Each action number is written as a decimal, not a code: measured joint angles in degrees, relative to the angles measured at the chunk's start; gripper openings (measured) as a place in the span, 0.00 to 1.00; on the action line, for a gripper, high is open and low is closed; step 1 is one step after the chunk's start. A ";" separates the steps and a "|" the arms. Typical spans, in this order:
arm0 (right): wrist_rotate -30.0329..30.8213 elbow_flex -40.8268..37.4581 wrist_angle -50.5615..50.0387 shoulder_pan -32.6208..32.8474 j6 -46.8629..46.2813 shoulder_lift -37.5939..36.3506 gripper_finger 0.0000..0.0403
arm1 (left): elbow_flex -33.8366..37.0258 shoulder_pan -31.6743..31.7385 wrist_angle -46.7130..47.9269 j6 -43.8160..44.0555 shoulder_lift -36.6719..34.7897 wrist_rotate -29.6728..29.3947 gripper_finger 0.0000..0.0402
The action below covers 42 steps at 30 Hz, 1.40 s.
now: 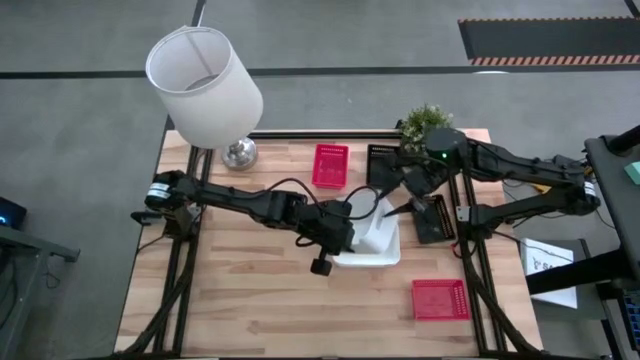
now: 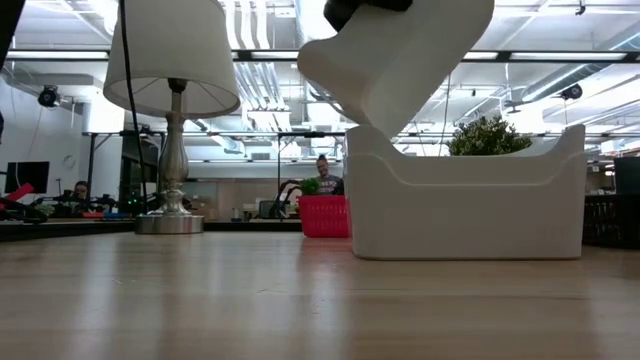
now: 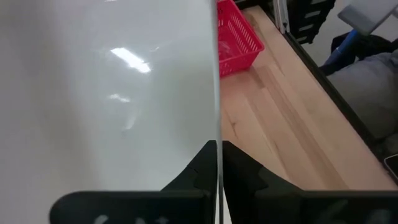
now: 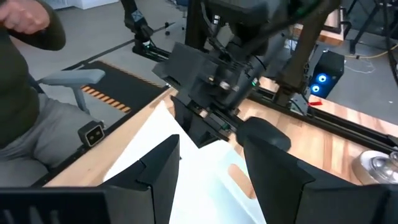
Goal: Stack baskets by color
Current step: Stack the left white bin into the other white bins, then stack the bottom black bin into the other black bins
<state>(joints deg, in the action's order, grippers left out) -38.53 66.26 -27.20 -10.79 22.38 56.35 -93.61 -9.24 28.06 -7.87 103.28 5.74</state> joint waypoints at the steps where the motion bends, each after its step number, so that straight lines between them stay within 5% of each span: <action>1: 0.13 0.00 -0.62 0.57 0.01 -0.35 0.42 | 0.39 0.03 -0.41 0.20 0.00 0.19 0.00; 18: 4.43 -2.28 -3.88 12.54 -0.53 -4.74 0.42 | 5.39 0.34 -9.89 3.05 0.31 1.35 0.00; 33: 7.08 -8.22 -0.79 16.14 -1.00 -4.93 0.42 | 9.97 1.01 -13.97 5.02 0.76 -1.71 0.00; 42: 9.16 -8.22 -0.77 16.18 -4.13 -4.86 0.42 | 10.32 1.04 -14.10 5.69 0.76 -1.71 0.17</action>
<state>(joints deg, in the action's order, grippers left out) -29.37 58.04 -27.97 5.39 18.25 51.48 -83.29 -8.21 13.96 -2.17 104.05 4.03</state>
